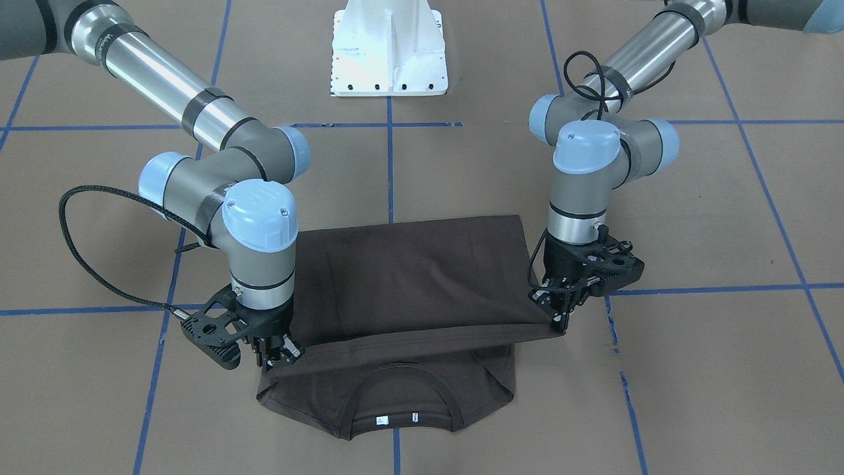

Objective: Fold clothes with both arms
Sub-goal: 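Release the hem and move the right gripper to the folded shirt's side edge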

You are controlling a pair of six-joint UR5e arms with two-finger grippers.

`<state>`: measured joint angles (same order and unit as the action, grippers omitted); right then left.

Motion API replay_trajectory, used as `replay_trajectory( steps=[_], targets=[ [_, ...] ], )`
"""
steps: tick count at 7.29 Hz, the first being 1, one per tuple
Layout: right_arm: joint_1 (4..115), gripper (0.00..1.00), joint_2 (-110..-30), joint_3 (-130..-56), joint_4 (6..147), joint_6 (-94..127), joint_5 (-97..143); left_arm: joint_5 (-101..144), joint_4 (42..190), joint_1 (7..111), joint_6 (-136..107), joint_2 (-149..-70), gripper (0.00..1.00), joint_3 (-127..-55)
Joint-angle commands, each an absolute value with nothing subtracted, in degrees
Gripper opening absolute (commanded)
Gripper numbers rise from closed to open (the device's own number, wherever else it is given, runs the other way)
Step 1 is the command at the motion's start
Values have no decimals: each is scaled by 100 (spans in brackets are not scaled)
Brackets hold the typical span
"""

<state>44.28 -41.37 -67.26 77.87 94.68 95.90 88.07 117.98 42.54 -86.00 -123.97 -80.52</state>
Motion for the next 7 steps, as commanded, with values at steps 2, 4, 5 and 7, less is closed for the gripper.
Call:
replay_trajectory(
  steps=[2,4,5,7],
  targets=[
    [4290,63,-5278,-8467,7796,9570,10370,8824,11909,4263,-8613,-12384,43,-8086],
    [3808,66,-6157,-9593,7831,9825,10388,8842,12312,4280,-8587,-12323,43,-8086],
    [3588,69,-6344,-9667,7779,10244,10371,8833,12313,4280,-8587,-12270,43,-8095],
    [3454,69,-6398,-9572,7778,10301,10345,8798,12296,4298,-8569,-12243,42,-8104]
  ],
)
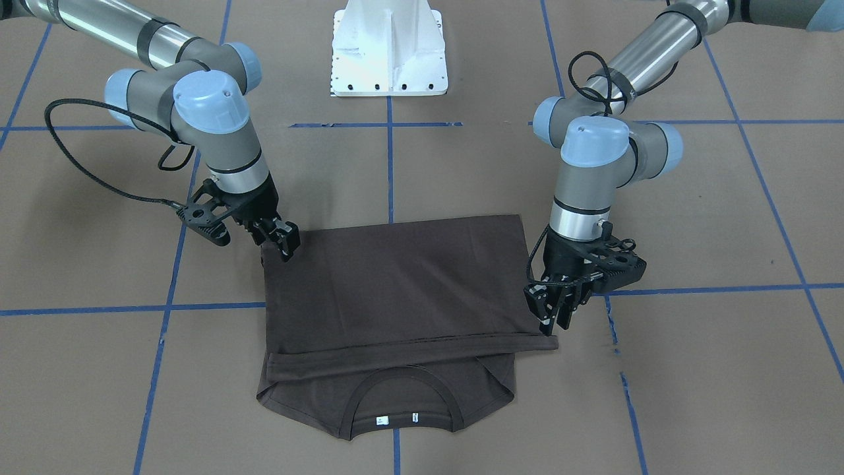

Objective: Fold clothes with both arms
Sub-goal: 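Release the hem and move the right gripper to the folded shirt's side edge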

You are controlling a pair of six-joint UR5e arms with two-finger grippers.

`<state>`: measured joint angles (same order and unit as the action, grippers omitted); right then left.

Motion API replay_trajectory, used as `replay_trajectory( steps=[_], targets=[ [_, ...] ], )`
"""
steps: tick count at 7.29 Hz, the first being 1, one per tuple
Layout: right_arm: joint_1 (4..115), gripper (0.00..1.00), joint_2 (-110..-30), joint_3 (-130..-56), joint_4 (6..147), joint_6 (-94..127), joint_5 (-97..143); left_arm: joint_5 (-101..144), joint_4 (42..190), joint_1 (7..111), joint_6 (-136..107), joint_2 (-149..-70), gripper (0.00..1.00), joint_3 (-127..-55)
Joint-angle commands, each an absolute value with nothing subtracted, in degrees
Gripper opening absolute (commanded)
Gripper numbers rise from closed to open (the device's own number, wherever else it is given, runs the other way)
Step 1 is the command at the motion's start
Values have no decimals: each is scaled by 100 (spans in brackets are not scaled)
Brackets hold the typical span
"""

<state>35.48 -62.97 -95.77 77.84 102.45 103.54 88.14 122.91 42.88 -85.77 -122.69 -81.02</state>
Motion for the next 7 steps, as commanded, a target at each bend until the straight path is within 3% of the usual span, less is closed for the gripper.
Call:
replay_trajectory(
  steps=[1,5,6,7],
  targets=[
    [3437,68,-6381,-9554,7787,10336,10327,8798,12296,4298,-8569,-12243,42,-8112],
    [3419,64,-6460,-9396,7778,10309,10318,8798,12287,4289,-8569,-12234,42,-8112],
    [3419,42,-6469,-9378,7778,10336,10327,8798,12278,4289,-8569,-12252,42,-8121],
    [3419,0,-6469,-9387,7778,10336,10336,8798,12278,4289,-8569,-12261,42,-8121]
  ],
)
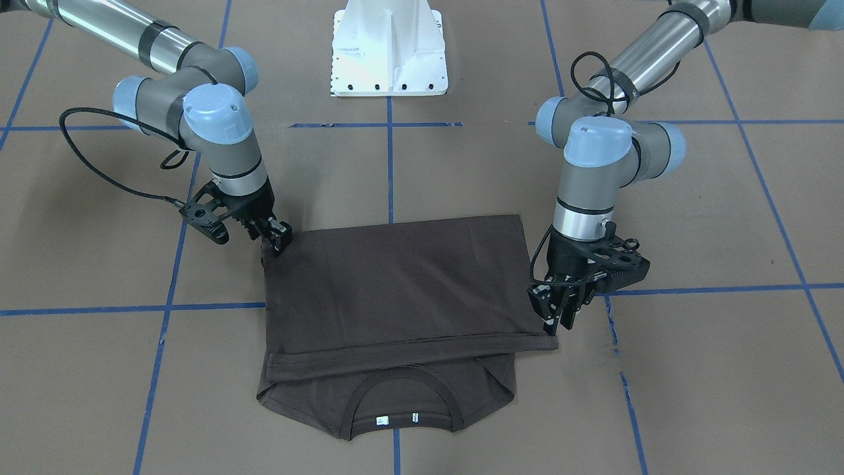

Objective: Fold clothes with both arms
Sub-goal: 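Release the hem and move the right gripper to the folded shirt's side edge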

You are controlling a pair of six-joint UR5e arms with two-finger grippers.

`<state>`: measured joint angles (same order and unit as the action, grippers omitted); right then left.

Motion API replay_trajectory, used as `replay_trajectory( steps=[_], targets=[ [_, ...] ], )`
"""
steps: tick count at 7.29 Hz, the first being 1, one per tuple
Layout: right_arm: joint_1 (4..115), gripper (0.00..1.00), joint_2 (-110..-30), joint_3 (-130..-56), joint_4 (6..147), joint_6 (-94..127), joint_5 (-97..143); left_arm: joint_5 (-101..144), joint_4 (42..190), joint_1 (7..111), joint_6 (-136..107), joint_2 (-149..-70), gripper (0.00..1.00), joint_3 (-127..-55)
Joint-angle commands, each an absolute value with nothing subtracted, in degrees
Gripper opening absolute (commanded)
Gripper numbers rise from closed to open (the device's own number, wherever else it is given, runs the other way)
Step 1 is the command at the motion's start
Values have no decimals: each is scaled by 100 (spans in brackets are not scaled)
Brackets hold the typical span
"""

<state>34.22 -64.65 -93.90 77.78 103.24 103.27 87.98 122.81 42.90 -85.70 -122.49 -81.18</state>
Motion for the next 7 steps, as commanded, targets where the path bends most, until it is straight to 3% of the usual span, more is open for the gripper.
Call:
replay_trajectory(
  steps=[1,3,7],
  targets=[
    [3419,0,-6477,-9387,7778,10310,10345,8807,12270,4280,-8569,-12278,41,-8121],
    [3419,0,-6478,-9552,7778,10353,10362,8833,12278,4280,-8569,-12305,40,-8138],
    [1965,0,-8257,-12071,7831,11021,10117,9321,12235,4263,-8613,-12261,39,-8812]
  ],
)
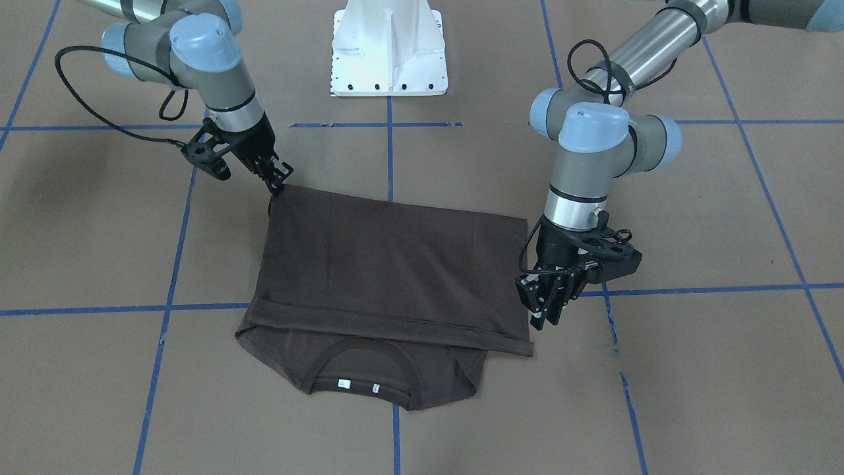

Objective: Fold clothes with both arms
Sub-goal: 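Grasp the folded shirt with both grippers and drag it toward the robot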

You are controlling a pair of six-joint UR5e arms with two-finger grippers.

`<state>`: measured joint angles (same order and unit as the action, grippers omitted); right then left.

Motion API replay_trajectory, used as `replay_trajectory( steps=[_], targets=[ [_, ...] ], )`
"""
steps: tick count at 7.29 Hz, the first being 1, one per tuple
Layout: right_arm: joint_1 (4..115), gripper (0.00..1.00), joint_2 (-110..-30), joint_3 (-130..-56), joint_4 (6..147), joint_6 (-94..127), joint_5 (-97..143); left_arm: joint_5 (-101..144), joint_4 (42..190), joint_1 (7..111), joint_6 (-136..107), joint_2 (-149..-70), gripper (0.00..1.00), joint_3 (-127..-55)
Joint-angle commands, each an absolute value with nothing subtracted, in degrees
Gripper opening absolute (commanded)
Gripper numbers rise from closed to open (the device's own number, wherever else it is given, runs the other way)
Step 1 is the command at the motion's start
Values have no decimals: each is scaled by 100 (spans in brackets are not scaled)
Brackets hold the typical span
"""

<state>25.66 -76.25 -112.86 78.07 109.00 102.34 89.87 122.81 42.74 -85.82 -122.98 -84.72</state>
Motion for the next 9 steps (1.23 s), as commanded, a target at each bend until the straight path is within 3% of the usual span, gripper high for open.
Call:
replay_trajectory(
  steps=[1,6,8,9],
  targets=[
    [1577,0,-8531,-12442,7848,11074,10108,9560,12234,4237,-8657,-12078,40,-9216],
    [11,0,-8868,-13086,8296,12085,10090,9677,11588,3544,-9176,-11453,46,-10667],
    [9,100,-8886,-13252,8497,12302,10072,9650,11181,3236,-9534,-11164,47,-11038],
    [470,100,-8860,-13541,8673,12392,10072,9616,11101,2956,-9902,-11066,47,-11022]
  ],
)
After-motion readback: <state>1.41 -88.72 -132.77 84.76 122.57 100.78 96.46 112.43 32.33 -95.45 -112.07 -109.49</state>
